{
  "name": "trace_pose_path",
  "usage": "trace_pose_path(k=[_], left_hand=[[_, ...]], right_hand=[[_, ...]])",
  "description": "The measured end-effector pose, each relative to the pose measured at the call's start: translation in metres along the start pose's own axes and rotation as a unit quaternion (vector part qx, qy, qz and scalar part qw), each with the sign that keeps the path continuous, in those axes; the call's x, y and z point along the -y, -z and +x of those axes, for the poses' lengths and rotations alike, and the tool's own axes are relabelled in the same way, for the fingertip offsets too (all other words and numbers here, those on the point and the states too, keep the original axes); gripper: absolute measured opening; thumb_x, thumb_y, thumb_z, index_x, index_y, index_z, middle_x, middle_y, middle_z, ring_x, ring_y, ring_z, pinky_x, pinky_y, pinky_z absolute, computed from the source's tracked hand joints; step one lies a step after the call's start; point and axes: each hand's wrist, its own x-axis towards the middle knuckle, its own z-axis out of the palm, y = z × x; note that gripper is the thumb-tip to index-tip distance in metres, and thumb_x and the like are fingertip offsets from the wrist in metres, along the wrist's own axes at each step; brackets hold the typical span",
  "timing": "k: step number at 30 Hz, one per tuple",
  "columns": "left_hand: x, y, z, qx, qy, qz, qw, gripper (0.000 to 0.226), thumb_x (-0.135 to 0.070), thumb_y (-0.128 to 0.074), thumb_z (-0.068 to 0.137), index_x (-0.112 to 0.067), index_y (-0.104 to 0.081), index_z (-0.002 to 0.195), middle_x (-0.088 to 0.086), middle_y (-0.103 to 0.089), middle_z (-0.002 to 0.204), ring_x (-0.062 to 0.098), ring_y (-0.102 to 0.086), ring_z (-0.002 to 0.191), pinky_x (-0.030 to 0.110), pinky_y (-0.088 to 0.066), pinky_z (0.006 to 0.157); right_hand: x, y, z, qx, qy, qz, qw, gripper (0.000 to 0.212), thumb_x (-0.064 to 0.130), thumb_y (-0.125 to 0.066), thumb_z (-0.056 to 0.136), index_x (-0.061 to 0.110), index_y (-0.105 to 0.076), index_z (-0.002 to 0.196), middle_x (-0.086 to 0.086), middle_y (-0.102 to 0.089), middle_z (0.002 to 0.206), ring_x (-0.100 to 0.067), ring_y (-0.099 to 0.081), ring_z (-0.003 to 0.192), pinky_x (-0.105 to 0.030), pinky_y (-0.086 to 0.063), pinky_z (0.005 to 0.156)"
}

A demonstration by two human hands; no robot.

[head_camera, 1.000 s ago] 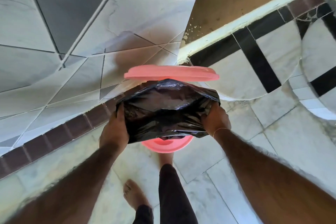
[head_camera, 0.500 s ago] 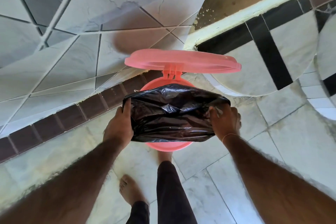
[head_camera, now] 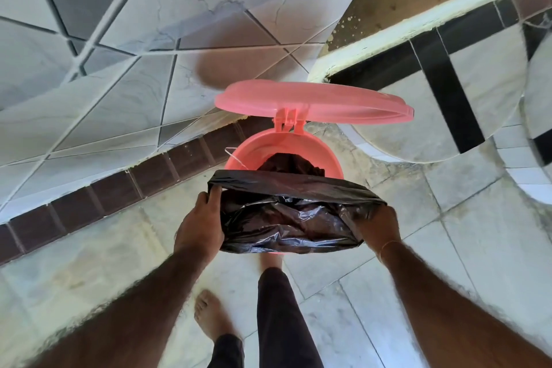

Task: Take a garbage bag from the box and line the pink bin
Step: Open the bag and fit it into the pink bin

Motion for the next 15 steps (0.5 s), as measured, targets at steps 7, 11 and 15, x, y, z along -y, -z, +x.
trace_pose_path(k=[7, 11, 15], left_hand=[[-0.006, -0.006, -0.001, -0.010, -0.011, -0.018, 1.000, 0.081, -0.003, -0.055, 0.082, -0.029, -0.014, 0.147, 0.010, -0.048, 0.110, 0.037, -0.063, 0.089, 0.050, -0.052, 0.069], [-0.004, -0.008, -0.007, -0.012, -0.025, -0.014, 1.000, 0.085, -0.002, -0.053, 0.082, -0.031, -0.009, 0.149, 0.009, -0.047, 0.106, 0.036, -0.062, 0.082, 0.049, -0.052, 0.063], [0.002, -0.014, -0.012, -0.007, -0.052, 0.014, 0.999, 0.092, -0.001, -0.054, 0.081, -0.032, -0.003, 0.150, 0.009, -0.045, 0.105, 0.037, -0.062, 0.078, 0.047, -0.052, 0.060]], right_hand=[[0.056, 0.014, -0.060, -0.305, 0.024, 0.074, 0.949, 0.019, 0.010, -0.063, 0.071, 0.009, -0.064, 0.090, -0.019, -0.052, 0.110, -0.040, -0.046, 0.100, -0.047, -0.038, 0.084], [0.061, -0.017, -0.078, -0.272, 0.290, -0.025, 0.917, 0.006, 0.007, -0.062, 0.074, 0.007, -0.063, 0.079, -0.017, -0.058, 0.088, -0.038, -0.055, 0.084, -0.046, -0.049, 0.076], [0.074, -0.030, -0.085, -0.133, 0.320, -0.062, 0.936, 0.048, 0.008, -0.063, 0.073, 0.010, -0.059, 0.121, -0.017, -0.057, 0.120, -0.037, -0.056, 0.102, -0.048, -0.053, 0.084]])
